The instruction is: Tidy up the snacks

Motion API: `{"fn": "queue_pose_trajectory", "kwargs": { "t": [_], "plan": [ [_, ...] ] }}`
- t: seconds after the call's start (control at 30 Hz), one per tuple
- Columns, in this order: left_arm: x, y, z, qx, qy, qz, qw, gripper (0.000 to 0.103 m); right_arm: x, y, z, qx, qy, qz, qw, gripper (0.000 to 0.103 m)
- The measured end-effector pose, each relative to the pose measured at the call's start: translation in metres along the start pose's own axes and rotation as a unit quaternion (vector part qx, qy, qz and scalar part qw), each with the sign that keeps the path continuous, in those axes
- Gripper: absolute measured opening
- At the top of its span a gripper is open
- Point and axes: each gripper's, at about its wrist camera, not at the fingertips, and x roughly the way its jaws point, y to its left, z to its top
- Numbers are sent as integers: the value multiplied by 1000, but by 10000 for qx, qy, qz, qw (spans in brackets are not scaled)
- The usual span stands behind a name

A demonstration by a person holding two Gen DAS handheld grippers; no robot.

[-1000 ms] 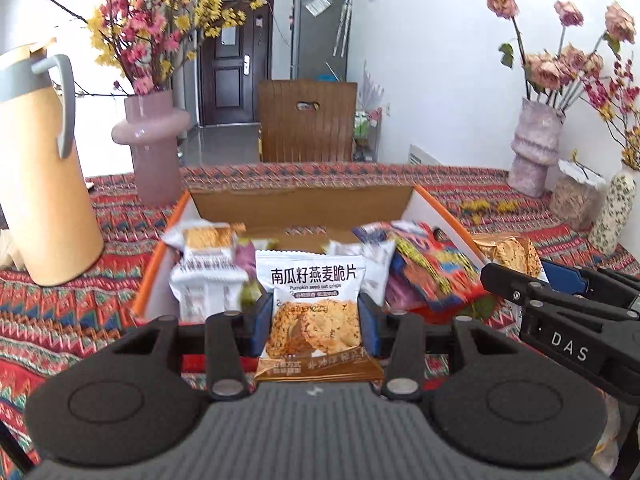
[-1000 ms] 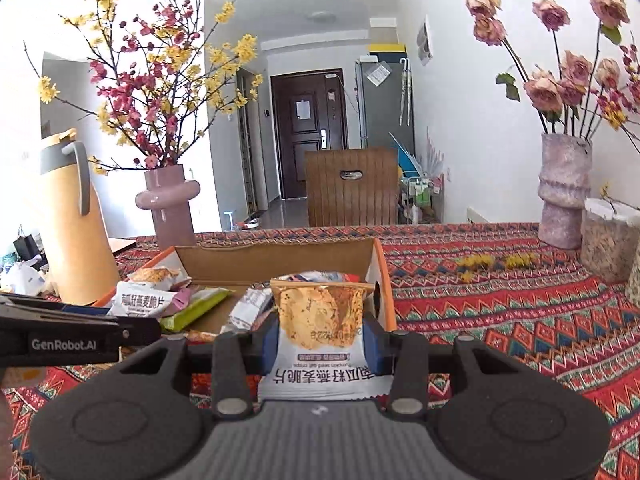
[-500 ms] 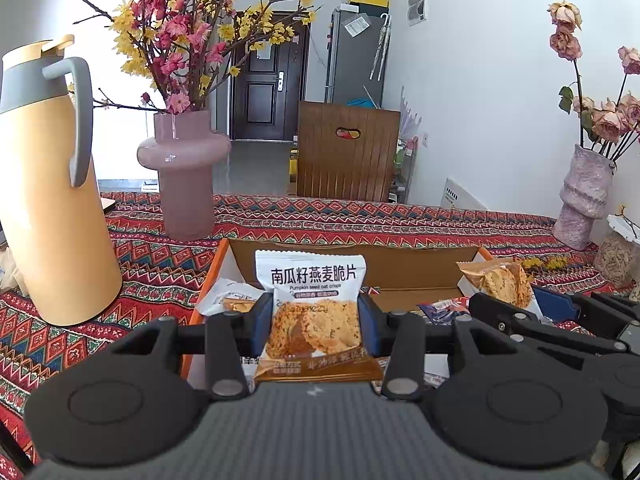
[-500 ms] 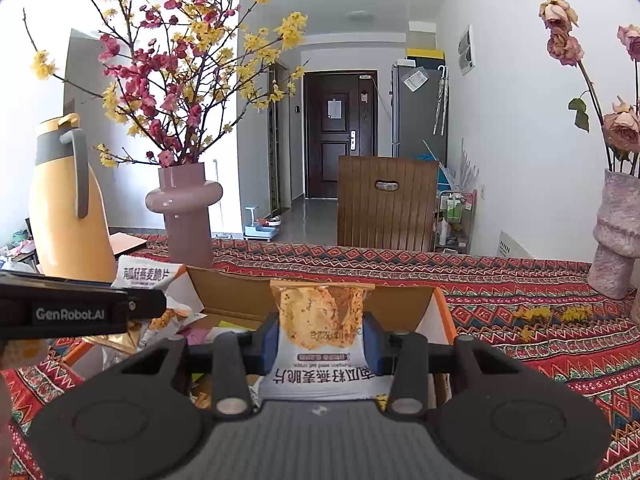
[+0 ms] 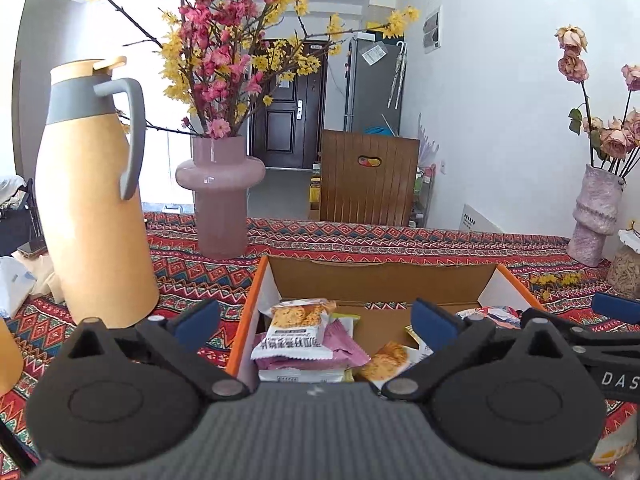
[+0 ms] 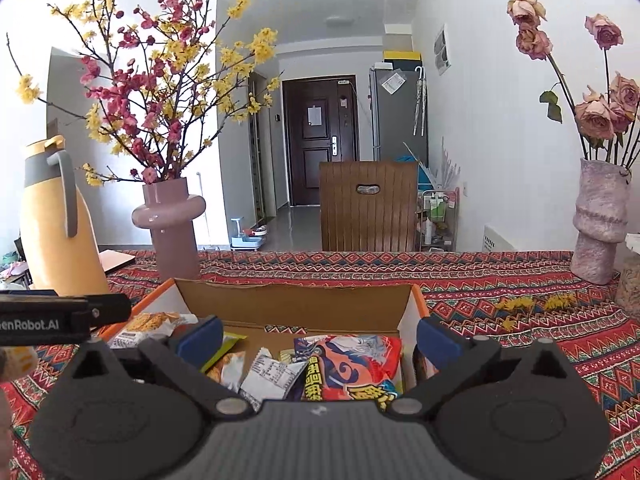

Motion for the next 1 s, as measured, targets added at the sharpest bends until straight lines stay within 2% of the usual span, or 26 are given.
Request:
{"fn": "queue_pose_trajectory", "kwargs": {
  "t": [0.2, 0.43, 0.73, 1.0],
  "plan": [
    [-42, 8, -14, 13, -85, -172, 9998, 103, -45, 1, -17, -57, 8, 85, 9999, 103],
    [-77, 15, -44, 87, 194, -239, 9995, 103, -90, 3, -45, 40, 222, 227, 9995, 103],
    [-100, 24, -84, 164, 672, -289, 9972, 103, -110, 5, -74, 194, 575, 237, 9979, 103],
    [-109, 27, -100, 248, 899, -223, 9954, 103, -118, 6, -93, 315, 795, 198, 9961, 103]
  ]
}}
